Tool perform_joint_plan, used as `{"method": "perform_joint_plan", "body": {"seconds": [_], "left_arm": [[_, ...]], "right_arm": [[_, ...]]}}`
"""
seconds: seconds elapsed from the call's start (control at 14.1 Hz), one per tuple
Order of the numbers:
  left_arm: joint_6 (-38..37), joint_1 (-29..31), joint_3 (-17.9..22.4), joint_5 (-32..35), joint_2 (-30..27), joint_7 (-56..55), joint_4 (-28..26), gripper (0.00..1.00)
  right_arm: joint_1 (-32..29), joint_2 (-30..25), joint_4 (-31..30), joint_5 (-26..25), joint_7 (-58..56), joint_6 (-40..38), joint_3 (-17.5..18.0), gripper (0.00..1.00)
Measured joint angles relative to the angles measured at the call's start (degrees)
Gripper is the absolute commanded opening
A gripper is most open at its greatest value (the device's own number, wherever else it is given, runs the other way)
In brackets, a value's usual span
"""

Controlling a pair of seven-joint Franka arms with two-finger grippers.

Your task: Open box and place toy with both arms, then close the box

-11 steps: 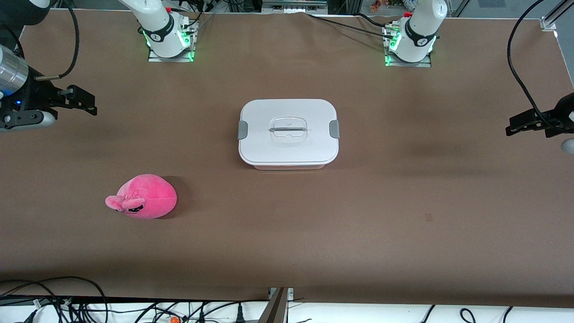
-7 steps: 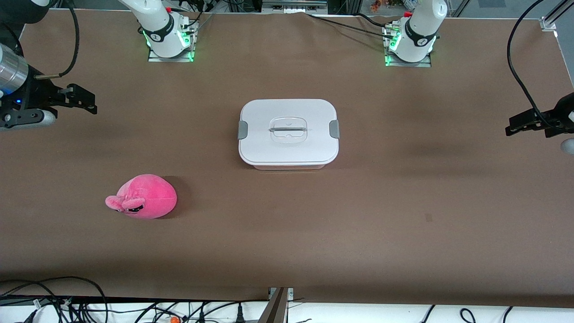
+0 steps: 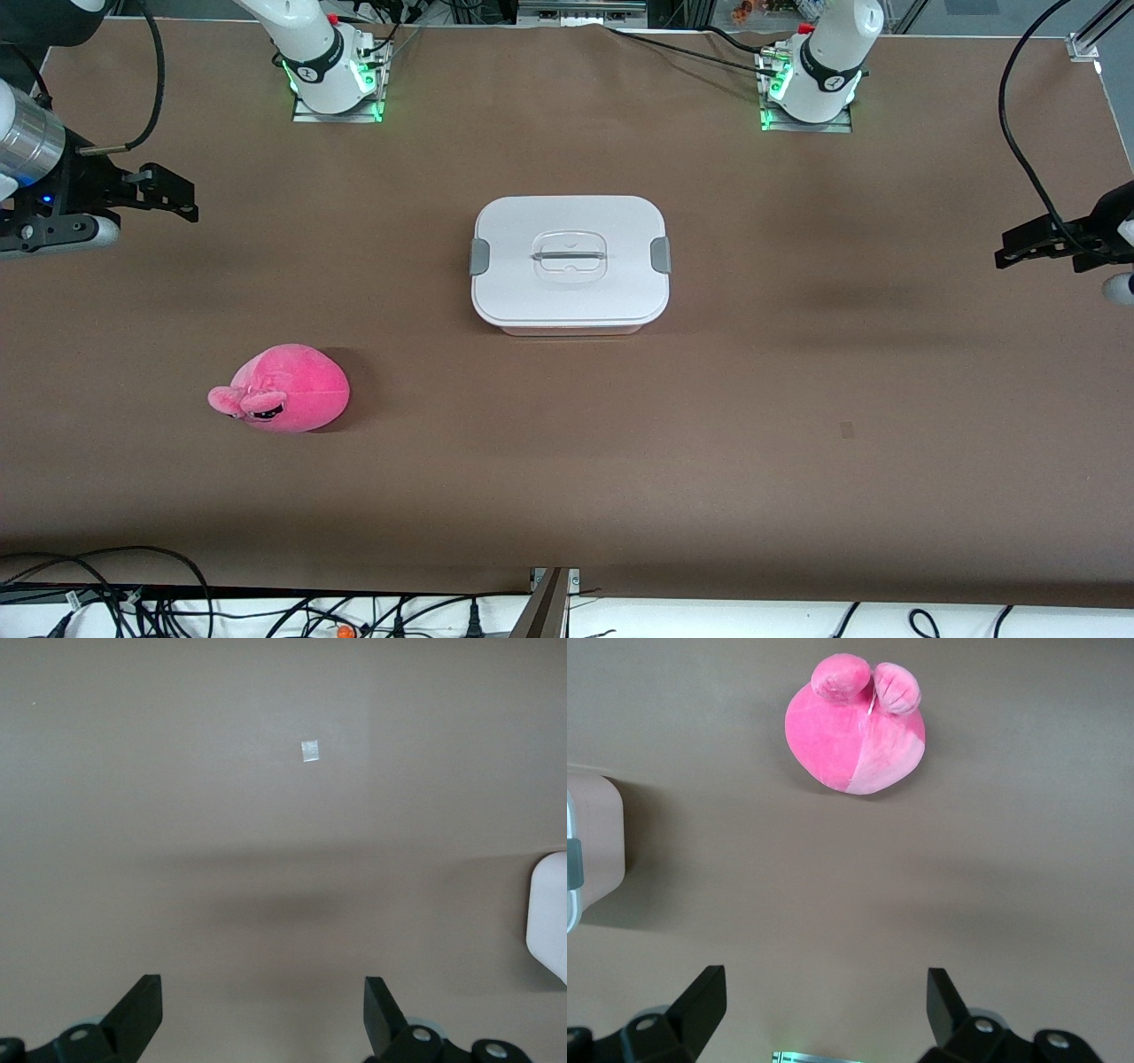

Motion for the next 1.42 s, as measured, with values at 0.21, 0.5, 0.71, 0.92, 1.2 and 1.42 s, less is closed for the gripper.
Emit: {"method": "perform_joint_plan", "body": {"seconds": [0.21, 0.5, 0.71, 0.92, 1.2, 1.42], "left_arm": [[-0.01, -3.79, -1.84, -0.06, 0.21, -0.06, 0.00, 1.00], [0.01, -13.53, -2.88, -0.86, 2.63, -0.10, 0.00, 1.00], [1.30, -22.08, -3.39, -1.18, 5.43, -0.04, 0.07, 1.00], [2.36, -28.42, -3.58, -1.49, 9.42, 3.81, 1.26, 1.00], [4.41, -35.13, -3.61, -3.43, 15.04, 12.78, 2.40, 1.00], [8.91, -38.90, -3.59, -3.55, 16.88, 15.33, 2.62, 1.00]], "right_arm": [[0.00, 0.00, 0.00, -0.03, 0.00, 0.56, -0.01, 1.00], [-0.03, 0.13, 0.00, -0.15, 0.00, 2.74, -0.11, 1.00], [-0.04, 0.25, 0.00, -0.24, 0.00, 3.85, -0.19, 1.00], [-0.10, 0.33, 0.01, -0.31, -0.01, 4.94, -0.31, 1.00], [-0.32, 0.94, 0.01, -0.33, -0.01, 6.42, -0.64, 1.00], [-0.72, 1.24, 0.01, -0.33, -0.02, 6.62, -0.77, 1.00]]}}
